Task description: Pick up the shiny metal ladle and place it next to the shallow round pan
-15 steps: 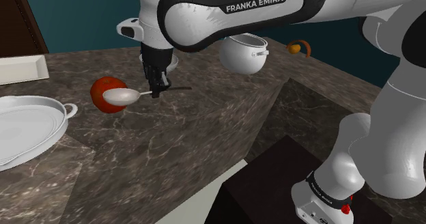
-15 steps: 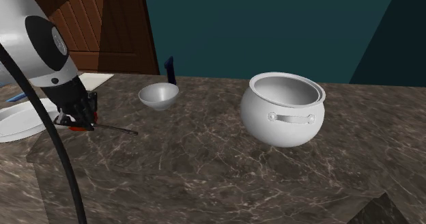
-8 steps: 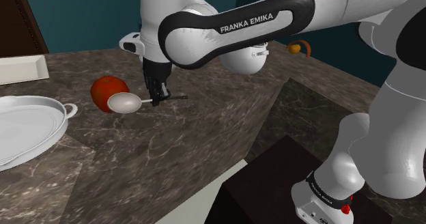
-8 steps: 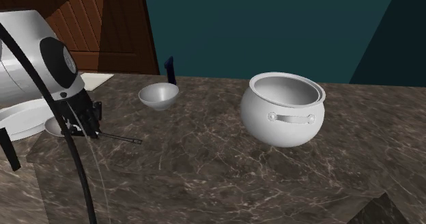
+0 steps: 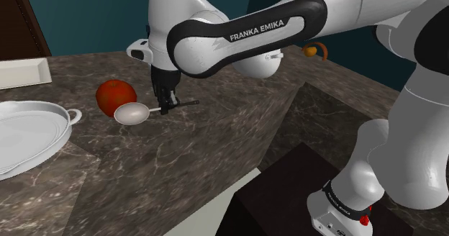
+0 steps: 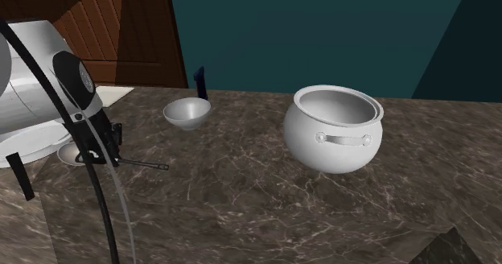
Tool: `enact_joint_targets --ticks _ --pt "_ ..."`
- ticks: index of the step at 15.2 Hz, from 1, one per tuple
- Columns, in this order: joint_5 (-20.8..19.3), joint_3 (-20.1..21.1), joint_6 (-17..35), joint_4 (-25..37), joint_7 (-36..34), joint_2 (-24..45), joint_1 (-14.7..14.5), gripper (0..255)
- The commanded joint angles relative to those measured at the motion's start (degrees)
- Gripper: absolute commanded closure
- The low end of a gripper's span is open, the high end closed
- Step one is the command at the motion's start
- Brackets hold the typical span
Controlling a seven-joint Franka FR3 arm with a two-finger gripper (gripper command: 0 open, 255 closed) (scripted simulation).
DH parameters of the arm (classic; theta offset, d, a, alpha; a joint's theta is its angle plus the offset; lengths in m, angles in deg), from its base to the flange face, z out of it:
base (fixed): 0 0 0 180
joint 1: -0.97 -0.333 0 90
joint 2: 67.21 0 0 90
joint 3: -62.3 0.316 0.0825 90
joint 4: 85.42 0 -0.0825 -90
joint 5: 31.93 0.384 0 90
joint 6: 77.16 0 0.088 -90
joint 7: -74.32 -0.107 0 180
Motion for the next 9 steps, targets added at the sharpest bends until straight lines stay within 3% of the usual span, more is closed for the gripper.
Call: enact_joint_targets --ticks 1,2,7,9 --pt "0.0 0.0 0.0 0.0 0.0 0.0 0.0 255" --pt "0.0 0.0 0.0 0.0 0.0 0.0 0.0 0" --pt "0.0 0.0 0.0 0.0 0.0 0.0 0.0 0" --pt "0.2 0.1 -3.3 1.7 0.1 -1.6 -0.1 0"
